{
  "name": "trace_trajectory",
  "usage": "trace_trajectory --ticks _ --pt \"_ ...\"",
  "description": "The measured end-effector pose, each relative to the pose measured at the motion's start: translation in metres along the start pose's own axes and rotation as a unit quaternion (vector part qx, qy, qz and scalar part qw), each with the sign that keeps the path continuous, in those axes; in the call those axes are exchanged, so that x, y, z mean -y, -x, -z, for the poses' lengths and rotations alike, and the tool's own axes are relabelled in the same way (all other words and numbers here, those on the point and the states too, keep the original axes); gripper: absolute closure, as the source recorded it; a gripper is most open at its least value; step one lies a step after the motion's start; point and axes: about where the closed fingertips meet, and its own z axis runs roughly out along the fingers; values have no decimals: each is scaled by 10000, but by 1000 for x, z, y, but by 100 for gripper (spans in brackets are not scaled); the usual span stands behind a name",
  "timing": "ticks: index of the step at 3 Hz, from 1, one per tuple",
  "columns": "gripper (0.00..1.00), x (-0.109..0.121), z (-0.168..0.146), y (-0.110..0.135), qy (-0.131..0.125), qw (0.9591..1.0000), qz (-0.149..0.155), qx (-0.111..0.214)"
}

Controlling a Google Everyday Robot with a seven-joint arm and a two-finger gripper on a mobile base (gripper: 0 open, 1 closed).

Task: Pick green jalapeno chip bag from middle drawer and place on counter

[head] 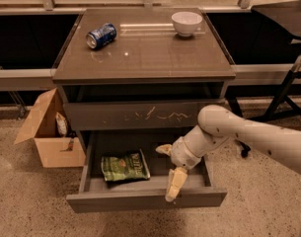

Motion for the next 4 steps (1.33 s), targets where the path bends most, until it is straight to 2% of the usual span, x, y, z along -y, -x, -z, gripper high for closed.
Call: trace_trajectory --ticks 1,2,3,4 --pt "0 26 -28 -19 -269 9995 -25 166" --pt "0 26 -28 -19 -269 9995 -25 166" --pt "0 52 -46 -20 -268 9995 105 111" --pt "0 89 -66 -16 -360 9989 291 48"
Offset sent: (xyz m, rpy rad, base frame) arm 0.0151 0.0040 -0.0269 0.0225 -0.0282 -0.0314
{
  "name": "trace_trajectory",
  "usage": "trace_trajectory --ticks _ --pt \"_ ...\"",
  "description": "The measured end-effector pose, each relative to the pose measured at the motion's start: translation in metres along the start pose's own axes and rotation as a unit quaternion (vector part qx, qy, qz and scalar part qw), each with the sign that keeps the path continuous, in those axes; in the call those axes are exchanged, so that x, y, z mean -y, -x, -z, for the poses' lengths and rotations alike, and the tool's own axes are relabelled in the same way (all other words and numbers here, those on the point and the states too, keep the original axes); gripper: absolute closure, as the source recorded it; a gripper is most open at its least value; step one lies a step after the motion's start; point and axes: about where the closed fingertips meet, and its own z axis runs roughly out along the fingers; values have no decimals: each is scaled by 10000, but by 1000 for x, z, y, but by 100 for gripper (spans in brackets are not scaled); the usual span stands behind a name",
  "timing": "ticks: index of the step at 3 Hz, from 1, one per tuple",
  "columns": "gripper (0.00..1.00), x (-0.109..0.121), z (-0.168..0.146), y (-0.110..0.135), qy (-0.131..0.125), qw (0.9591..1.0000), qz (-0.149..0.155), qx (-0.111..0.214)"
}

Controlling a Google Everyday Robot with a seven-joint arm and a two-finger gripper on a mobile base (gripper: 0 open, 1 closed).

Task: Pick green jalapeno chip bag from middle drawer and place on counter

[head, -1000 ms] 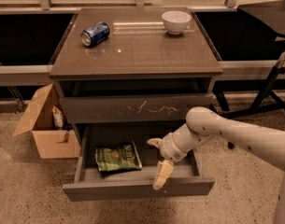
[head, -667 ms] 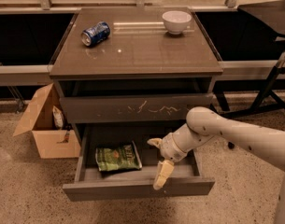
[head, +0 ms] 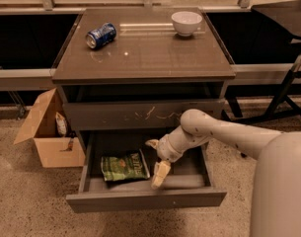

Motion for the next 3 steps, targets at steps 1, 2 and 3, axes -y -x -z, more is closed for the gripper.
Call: trace_trajectory --ticks 1,2,3 --pt "0 29 -26 4 1 9998 187 -87" --pt "0 45 -50 6 -137 9992 202 -305" --pt "0 65 -89 5 -610 9971 -20 -443"
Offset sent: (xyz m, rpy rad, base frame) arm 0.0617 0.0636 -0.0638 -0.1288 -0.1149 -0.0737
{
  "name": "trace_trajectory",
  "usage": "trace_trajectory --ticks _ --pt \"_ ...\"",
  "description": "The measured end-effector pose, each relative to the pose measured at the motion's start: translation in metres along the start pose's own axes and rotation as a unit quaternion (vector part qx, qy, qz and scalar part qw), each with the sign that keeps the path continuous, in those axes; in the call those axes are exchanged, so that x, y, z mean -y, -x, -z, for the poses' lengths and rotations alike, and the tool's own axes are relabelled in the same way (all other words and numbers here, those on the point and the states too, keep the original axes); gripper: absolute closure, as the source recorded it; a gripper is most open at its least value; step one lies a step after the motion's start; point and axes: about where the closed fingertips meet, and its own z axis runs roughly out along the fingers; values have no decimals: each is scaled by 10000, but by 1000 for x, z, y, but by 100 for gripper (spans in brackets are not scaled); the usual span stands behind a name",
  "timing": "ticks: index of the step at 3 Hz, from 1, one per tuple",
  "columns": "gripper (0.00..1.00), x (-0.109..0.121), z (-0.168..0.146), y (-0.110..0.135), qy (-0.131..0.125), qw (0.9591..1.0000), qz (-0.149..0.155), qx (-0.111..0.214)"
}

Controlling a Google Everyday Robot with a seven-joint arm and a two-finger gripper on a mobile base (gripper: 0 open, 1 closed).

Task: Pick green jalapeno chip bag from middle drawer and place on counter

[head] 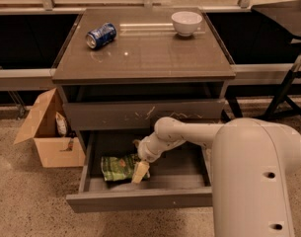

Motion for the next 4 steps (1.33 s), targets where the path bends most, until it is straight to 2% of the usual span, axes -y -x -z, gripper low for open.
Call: trace_trajectory --ticks 1,2,3,4 --pt "0 0 0 0 1 10000 1 1" --pt "0 6 -13 1 -54 9998 127 119" --pt "0 12 -30 2 -120 9996 265 -31" --pt "0 18 -52 5 -77 9991 370 -214"
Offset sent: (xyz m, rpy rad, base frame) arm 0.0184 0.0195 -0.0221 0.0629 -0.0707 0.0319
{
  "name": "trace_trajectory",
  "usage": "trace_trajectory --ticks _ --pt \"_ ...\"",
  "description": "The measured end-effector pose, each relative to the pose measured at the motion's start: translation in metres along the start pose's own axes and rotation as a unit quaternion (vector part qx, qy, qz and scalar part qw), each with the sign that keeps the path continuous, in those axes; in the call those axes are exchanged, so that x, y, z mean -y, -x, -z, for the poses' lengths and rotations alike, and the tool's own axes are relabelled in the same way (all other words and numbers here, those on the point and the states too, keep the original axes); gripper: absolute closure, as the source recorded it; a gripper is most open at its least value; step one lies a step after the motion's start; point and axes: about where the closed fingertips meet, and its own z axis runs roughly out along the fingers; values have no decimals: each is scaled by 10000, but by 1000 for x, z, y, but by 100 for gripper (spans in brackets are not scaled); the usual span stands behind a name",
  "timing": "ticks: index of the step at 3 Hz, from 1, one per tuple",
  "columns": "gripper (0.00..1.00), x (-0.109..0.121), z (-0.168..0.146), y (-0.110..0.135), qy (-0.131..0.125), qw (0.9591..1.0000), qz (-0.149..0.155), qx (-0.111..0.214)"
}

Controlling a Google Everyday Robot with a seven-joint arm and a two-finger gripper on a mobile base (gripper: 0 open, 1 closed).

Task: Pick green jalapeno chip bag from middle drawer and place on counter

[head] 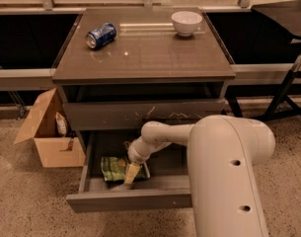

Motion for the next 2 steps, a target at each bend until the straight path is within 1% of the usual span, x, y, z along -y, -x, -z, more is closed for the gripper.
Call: trace_trajectory --ticks 1,2 --pt "0 1 -18 -1 96 9999 21 -97" --pt "15 0 -32 -1 187 9997 18 -148"
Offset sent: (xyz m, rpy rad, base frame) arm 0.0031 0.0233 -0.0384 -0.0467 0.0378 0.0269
